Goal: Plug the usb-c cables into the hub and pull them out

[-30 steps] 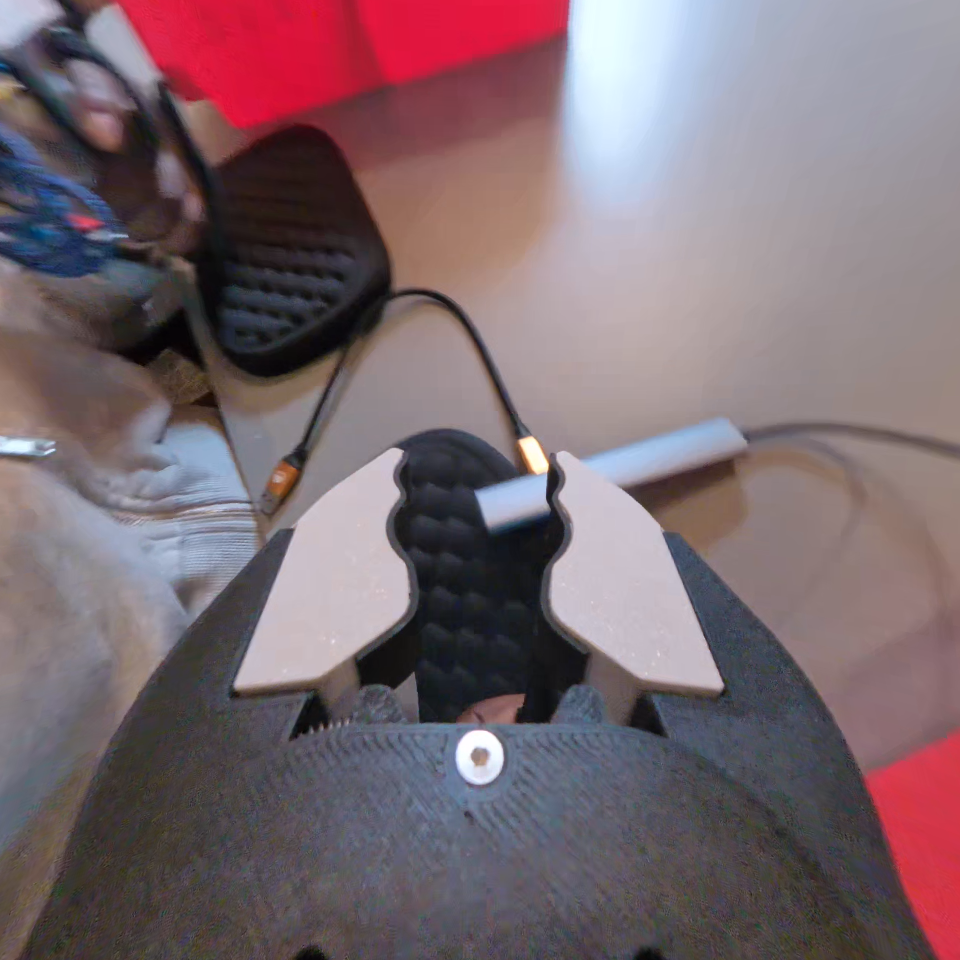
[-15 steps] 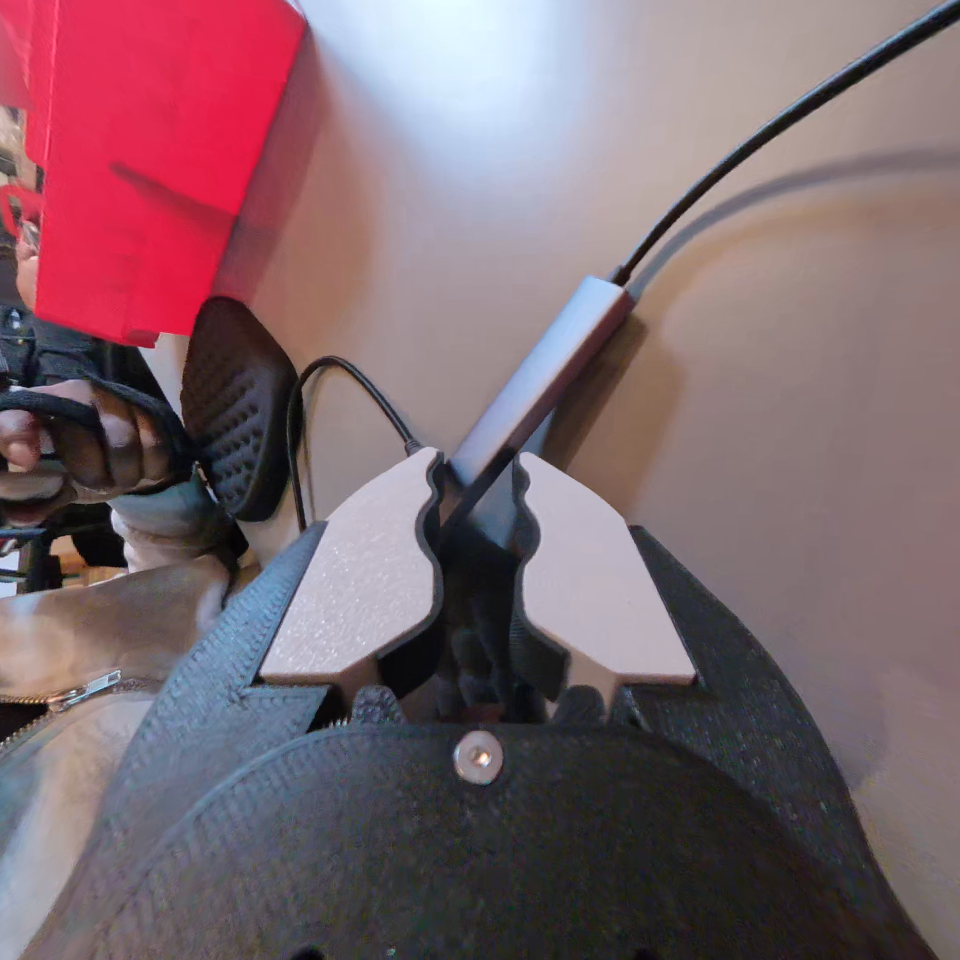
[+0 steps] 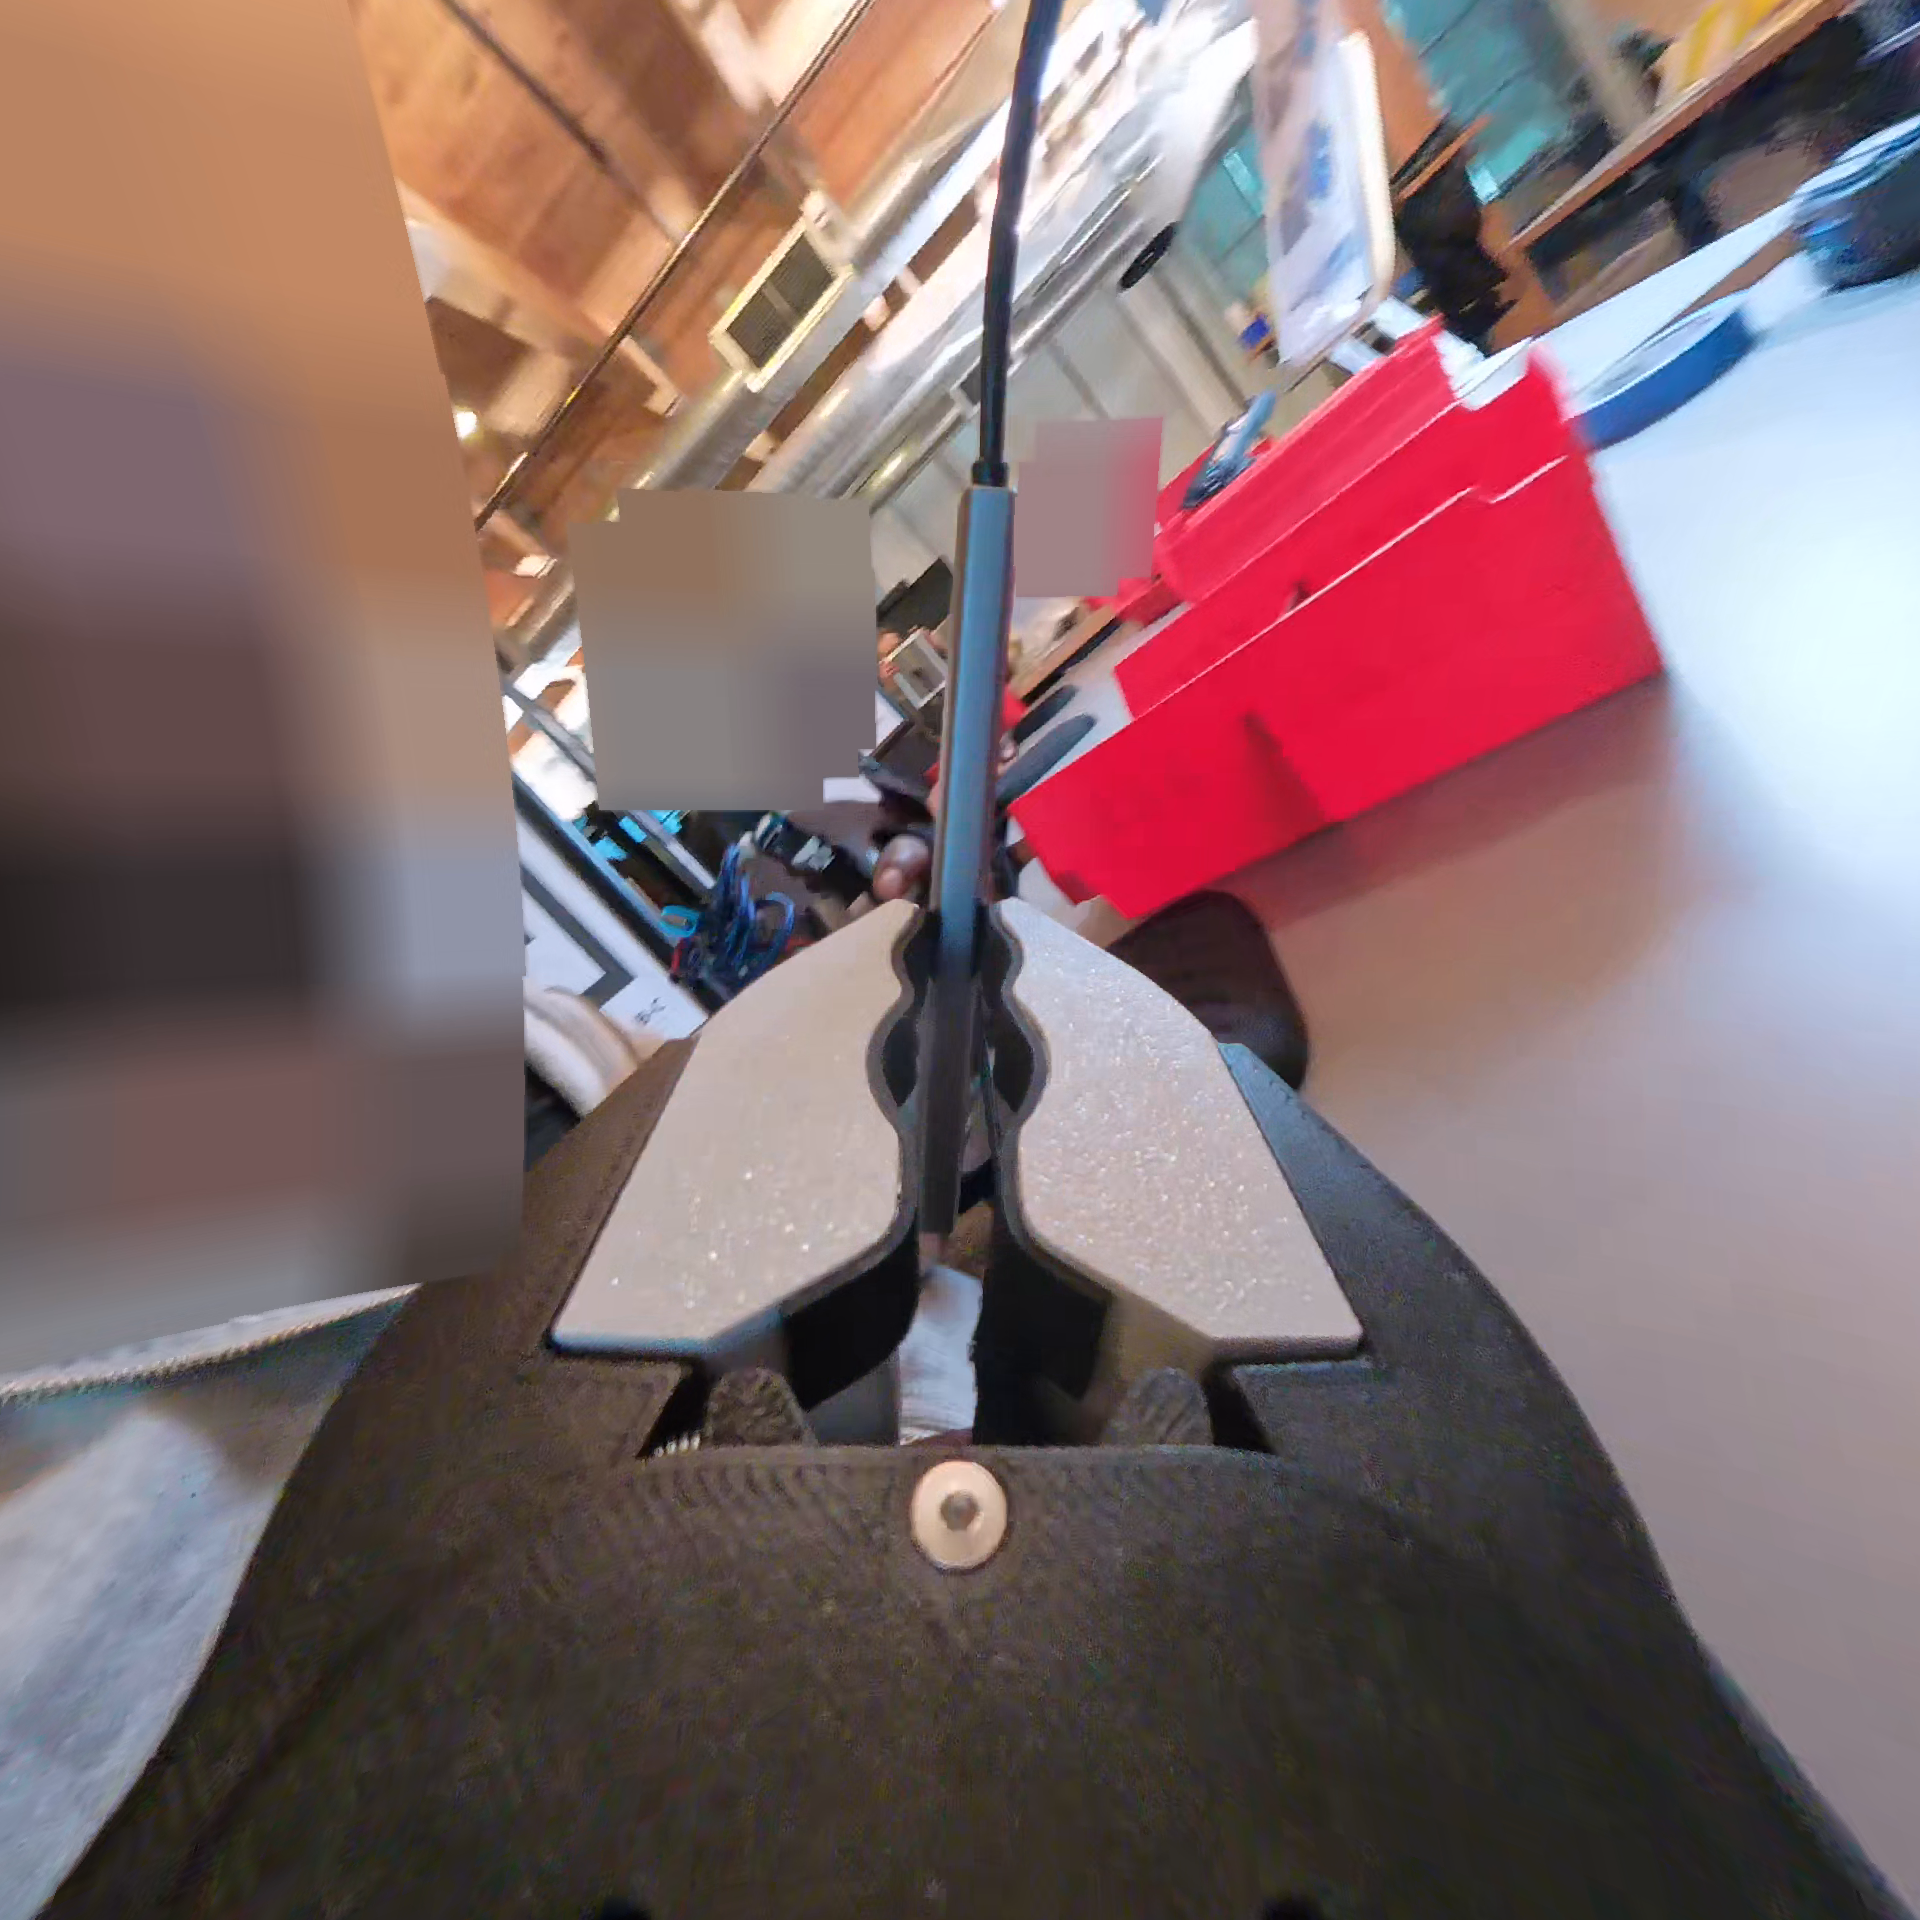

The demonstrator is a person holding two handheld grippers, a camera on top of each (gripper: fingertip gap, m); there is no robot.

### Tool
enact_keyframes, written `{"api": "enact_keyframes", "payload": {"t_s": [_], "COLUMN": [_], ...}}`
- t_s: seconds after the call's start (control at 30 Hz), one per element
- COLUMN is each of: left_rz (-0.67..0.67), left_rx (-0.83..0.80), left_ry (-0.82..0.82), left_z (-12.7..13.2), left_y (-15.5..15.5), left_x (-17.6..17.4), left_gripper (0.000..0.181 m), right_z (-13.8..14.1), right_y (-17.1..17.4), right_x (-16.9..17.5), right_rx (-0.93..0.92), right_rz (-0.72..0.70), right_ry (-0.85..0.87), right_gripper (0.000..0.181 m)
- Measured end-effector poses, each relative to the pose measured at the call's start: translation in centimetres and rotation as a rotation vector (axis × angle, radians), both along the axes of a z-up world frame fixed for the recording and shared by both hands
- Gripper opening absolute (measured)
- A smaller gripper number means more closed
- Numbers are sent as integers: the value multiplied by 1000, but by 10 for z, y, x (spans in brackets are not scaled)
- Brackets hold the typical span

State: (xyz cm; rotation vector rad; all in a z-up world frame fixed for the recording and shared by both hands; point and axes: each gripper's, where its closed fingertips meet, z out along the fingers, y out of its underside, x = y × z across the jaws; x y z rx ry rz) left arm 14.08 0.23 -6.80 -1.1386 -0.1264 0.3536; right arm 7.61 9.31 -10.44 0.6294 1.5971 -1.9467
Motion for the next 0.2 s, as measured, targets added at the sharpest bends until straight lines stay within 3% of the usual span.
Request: {"api": "enact_keyframes", "payload": {"t_s": [0.2], "left_rz": [-44], "left_rx": [16], "left_ry": [104], "left_z": [27], "left_y": [-23], "left_x": [8], "left_gripper": [11], "right_z": [15], "right_y": [-11], "right_x": [24], "right_rx": [-63], "right_rz": [100], "right_ry": [54], "right_gripper": [9]}}
